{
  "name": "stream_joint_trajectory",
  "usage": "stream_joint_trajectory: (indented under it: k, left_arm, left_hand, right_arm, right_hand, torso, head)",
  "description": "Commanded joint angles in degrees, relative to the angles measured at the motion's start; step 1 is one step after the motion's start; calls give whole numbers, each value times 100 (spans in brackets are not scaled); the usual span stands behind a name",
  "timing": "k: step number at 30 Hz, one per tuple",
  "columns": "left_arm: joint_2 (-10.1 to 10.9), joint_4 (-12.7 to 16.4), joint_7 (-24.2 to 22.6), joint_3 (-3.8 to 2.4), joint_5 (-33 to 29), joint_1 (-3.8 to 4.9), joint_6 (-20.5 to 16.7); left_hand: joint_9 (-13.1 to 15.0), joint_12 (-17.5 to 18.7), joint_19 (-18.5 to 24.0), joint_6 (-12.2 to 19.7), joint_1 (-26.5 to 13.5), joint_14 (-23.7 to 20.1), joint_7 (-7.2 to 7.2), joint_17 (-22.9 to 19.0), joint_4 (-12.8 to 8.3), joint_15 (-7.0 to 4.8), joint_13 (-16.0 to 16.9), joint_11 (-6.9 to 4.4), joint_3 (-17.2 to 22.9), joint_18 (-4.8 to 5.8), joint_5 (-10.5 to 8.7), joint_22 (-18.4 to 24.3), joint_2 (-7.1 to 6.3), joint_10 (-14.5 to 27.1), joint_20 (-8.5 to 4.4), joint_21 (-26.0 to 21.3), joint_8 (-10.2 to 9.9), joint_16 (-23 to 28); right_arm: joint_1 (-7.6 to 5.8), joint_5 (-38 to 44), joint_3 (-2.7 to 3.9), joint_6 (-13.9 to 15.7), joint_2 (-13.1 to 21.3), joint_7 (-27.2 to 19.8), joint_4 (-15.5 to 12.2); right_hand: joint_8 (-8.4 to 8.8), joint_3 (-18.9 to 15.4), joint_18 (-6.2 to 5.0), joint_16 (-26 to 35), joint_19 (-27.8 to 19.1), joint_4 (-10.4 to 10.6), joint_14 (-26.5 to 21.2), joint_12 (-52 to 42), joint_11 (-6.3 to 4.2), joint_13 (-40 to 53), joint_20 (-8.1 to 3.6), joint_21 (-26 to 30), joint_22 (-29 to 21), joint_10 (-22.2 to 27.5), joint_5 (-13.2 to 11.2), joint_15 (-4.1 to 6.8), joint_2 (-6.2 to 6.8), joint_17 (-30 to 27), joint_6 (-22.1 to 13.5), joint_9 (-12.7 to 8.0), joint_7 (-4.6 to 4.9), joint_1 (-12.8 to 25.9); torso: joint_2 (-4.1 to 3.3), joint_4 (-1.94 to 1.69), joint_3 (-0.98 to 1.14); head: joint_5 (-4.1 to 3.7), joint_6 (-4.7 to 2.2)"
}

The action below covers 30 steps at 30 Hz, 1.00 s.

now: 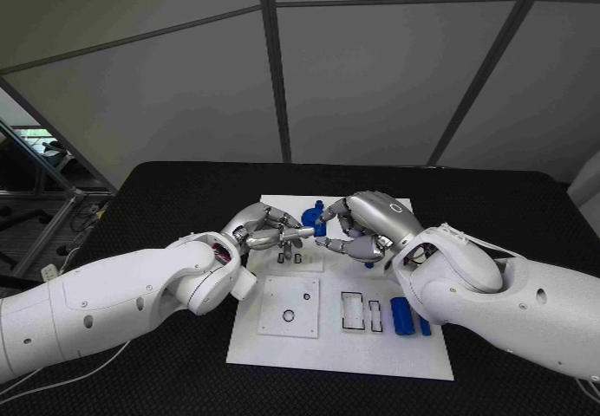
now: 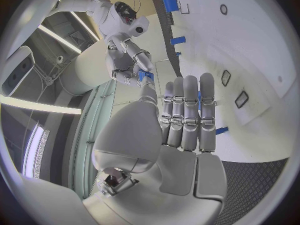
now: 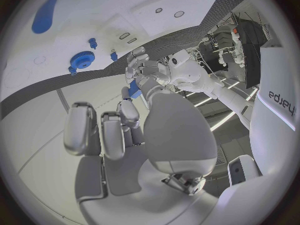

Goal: Assemble the parts on the task board

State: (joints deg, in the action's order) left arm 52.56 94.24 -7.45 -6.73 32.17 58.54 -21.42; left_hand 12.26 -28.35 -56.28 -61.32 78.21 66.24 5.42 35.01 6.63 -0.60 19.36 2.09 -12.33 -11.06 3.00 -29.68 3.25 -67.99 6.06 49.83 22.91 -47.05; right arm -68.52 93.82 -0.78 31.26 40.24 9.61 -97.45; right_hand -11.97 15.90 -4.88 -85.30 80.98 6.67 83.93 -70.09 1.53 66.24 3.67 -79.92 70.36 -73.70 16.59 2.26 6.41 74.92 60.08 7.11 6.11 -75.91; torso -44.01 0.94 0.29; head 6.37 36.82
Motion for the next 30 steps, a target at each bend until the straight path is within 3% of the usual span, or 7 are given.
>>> stream_joint_trajectory:
  k: [1,15,30]
  left_arm:
    - [-22,9,36,-3,36,7,-1]
    - [-11,-10,65,-4,37,7,-20]
    - [19,-24,105,-5,103,7,13]
  left_hand:
    - [8,-17,40,50,53,-41,5,-6,-33,3,6,0,-2,69,-13,-8,16,35,-10,22,37,-34]
    - [19,-21,47,59,93,-44,2,-12,-51,1,11,-3,-3,69,-11,-22,28,39,-11,31,55,-46]
    - [62,4,79,101,412,-64,-16,-41,-242,-13,7,-22,41,68,-10,-83,61,65,-21,66,123,-90]
  right_arm:
    - [-8,32,3,-15,-26,-72,-36]
    - [-8,32,4,-51,-33,-55,-19]
    - [-7,32,4,-27,-18,-39,-29]
  right_hand:
    - [-23,10,102,36,15,13,428,7,-18,4,-20,-16,0,-18,20,45,-11,678,32,6,-8,28]
    - [-28,15,102,30,17,14,430,-6,-20,20,-20,-17,2,-29,20,46,-17,688,39,10,-11,25]
    - [-31,19,102,28,17,12,431,-4,-22,19,-20,-17,2,-29,21,46,-21,693,44,13,-13,20]
  torso:
    - [-1,4,2]
    - [-3,2,1]
    - [-3,3,1]
  head:
    - [1,1]
    - [3,22]
    - [12,34]
